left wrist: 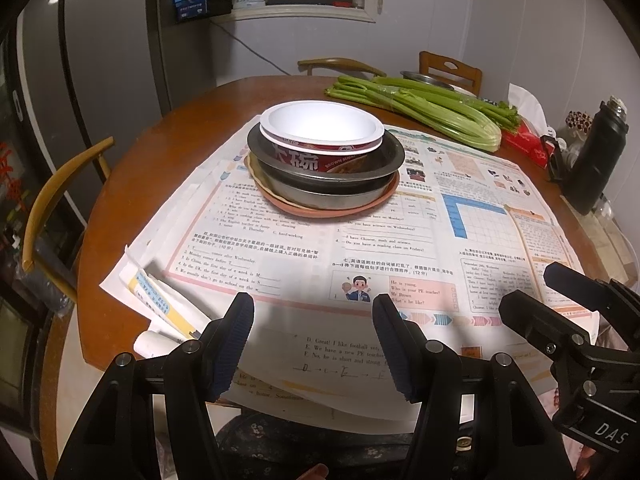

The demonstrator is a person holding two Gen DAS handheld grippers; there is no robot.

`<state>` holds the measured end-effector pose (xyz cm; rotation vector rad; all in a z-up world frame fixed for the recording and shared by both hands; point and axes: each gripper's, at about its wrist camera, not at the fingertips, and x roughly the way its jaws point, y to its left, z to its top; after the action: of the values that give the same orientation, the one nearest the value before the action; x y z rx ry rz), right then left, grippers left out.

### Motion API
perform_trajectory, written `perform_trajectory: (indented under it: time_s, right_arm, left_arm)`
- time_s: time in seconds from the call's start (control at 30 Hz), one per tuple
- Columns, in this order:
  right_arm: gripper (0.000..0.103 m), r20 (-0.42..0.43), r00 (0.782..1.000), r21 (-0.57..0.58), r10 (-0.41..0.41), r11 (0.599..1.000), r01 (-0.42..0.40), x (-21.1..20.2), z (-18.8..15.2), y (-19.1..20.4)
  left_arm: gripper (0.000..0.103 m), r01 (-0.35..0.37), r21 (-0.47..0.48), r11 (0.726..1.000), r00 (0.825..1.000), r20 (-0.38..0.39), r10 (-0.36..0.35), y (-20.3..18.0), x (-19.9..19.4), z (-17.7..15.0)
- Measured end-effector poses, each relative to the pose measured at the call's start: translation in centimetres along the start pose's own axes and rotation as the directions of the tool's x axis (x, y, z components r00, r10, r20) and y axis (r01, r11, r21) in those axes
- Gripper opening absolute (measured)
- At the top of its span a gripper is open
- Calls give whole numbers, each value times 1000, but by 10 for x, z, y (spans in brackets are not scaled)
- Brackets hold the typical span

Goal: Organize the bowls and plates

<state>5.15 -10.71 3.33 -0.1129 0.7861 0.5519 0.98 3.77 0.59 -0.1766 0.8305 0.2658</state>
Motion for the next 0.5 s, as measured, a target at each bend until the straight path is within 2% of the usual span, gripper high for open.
perform_trajectory:
  time_s: [0.5]
  right_arm:
    - [69,-1,1000,16,-2,1000,2,1,0,-5]
  left_arm:
    - [64,1,-6,1000,1000,-17,-1,1,8,0]
